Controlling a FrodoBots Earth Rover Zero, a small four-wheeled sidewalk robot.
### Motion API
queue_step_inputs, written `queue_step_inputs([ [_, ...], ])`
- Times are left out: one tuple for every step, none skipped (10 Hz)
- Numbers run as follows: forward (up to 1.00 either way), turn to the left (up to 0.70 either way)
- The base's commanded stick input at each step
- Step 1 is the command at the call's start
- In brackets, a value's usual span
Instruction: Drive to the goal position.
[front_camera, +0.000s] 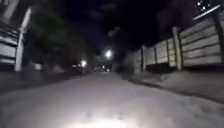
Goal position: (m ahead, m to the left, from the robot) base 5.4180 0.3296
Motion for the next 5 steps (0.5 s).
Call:
queue_step_inputs([
  [0.7,0.0],
  [0.7,0.0],
  [0.7,0.0],
  [0.7,0.0],
  [0.7,0.0],
])
